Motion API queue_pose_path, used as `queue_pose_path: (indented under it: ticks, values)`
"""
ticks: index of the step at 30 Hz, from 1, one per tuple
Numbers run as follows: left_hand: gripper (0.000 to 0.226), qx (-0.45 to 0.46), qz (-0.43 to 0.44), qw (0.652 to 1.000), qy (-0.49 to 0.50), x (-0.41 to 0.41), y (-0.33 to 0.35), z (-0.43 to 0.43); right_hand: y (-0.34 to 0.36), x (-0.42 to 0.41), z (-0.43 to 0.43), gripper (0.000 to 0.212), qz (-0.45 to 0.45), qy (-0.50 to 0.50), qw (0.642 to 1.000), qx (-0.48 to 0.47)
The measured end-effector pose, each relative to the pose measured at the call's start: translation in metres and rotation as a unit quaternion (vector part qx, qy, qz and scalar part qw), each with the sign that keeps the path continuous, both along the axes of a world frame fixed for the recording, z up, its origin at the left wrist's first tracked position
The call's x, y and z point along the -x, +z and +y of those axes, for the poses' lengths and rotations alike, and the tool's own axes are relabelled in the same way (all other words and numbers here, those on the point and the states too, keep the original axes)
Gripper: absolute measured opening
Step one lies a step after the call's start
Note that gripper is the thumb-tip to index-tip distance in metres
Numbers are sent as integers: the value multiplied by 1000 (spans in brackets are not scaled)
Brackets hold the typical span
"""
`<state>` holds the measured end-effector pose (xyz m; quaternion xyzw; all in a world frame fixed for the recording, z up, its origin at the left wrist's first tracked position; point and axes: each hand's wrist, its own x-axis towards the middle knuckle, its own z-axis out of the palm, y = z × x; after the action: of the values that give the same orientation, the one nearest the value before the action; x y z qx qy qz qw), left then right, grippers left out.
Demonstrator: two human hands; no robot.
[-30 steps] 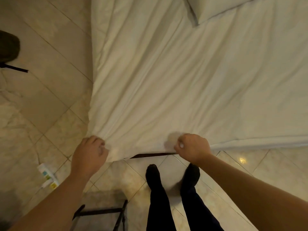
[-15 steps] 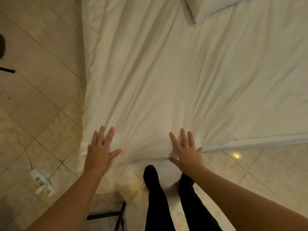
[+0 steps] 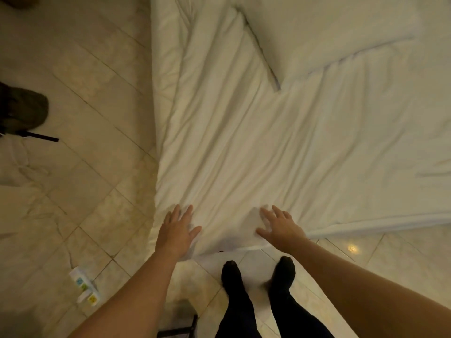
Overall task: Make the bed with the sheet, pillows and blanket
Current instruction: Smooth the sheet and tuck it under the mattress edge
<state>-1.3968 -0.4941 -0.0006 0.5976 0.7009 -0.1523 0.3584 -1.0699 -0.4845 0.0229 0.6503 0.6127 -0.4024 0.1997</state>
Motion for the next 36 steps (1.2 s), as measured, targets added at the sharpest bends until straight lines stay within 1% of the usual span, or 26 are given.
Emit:
queue_pose_path:
  ticks: [3, 9, 14, 17, 21, 24, 30, 36]
  values:
    - [75, 1, 8, 1000, -17, -1, 35, 13, 30, 4, 13, 80, -2, -14, 1000, -9]
    - [68, -18, 9, 1000, -17, -2, 96, 34, 81, 9, 40, 79, 11, -49, 998, -29]
    - [67, -36, 10, 999, 14, -6, 127, 42, 104, 12, 49, 80, 20, -45, 999, -20]
    - [66, -33, 5, 999, 9, -7, 147, 51, 119, 17, 55, 79, 23, -47, 998, -21]
    - [65, -43, -5, 999, 13, 6, 168, 78, 133, 33, 62, 79, 26, -53, 998, -14]
    - [64, -51, -5, 999, -1, 27, 175, 111, 135, 54, 74, 79, 19, -73, 997, -14]
    - [63, -56, -25, 996, -66, 90, 170, 197, 131, 126, 109, 78, 10, -157, 987, -37]
    - [61, -55, -50, 981, -180, 162, 182, 267, 139, 210, 124, 77, 6, -293, 954, -58]
